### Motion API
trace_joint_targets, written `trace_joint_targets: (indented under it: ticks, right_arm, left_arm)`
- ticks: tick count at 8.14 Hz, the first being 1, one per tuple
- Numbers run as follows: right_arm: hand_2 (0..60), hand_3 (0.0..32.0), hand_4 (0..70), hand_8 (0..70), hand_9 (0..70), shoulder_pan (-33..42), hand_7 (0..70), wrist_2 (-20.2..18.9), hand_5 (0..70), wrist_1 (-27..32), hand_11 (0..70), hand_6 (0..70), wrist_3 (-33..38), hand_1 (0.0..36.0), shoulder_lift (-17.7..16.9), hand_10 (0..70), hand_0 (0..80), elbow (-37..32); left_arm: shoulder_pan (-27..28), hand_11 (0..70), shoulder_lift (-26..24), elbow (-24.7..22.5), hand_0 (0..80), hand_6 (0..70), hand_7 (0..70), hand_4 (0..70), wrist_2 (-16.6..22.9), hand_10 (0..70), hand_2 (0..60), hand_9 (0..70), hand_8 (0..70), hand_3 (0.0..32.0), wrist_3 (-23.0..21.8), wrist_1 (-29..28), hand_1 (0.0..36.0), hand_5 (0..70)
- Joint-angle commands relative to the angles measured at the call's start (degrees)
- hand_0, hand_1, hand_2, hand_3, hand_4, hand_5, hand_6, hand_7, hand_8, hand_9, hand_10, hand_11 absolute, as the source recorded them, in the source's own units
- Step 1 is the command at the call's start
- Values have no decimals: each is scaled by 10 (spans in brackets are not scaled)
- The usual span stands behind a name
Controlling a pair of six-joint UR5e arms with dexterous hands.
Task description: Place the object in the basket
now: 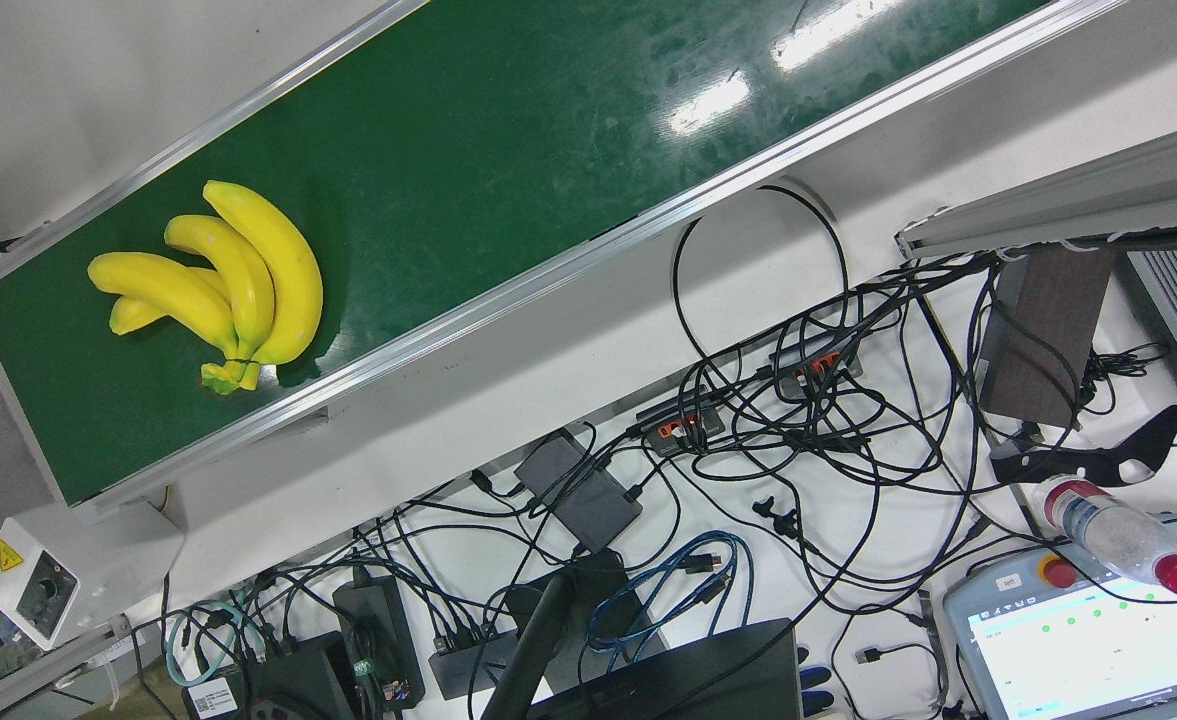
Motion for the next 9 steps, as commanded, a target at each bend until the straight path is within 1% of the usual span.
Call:
trace_joint_targets:
  ticks: [1,2,3,4,5,6,7,8,9]
  right_arm:
    - [0,0,0,0,0,0,0,0,0,0,0,0,0,0,0,0,0,0]
    - [0,0,0,0,0,0,0,0,0,0,0,0,0,0,0,0,0,-1]
    - [0,0,0,0,0,0,0,0,0,0,0,0,0,0,0,0,0,0]
    - [0,0,0,0,0,0,0,0,0,0,0,0,0,0,1,0,0,0]
    - [0,0,0,0,0,0,0,0,0,0,0,0,0,0,0,0,0,0]
    - [0,0,0,0,0,0,0,0,0,0,0,0,0,0,1,0,0,1]
    - [0,0,0,0,0,0,0,0,0,0,0,0,1,0,0,0,0,1]
    - [0,0,0,0,0,1,0,0,0,0,0,0,1,0,0,0,0,1]
    - [0,0,0,0,0,0,0,0,0,0,0,0,0,0,1,0,0,1]
  left_arm:
    - [59,87,-46,31,550,29,69,136,-7,47,10,109,111,96,27,17,153,217]
    - [59,83,-45,31,546,33,72,145,-10,45,11,114,117,84,27,17,149,218]
    - [59,79,-51,29,551,32,71,139,-9,42,0,113,115,100,24,24,149,216]
    - [60,78,-58,29,552,28,69,133,-9,41,0,110,113,106,26,33,151,217]
    - [60,79,-65,29,548,22,68,124,-9,42,0,103,108,120,25,38,148,219]
    - [59,73,-73,28,527,18,63,86,-8,39,0,99,105,156,21,38,122,221]
    - [59,48,-82,24,490,14,57,31,-7,25,0,96,107,202,14,38,73,217]
    - [59,39,-82,23,487,15,55,17,-7,20,0,97,111,212,7,38,48,213]
    - [59,40,-81,23,496,13,57,14,-7,19,0,95,110,214,-1,38,70,210]
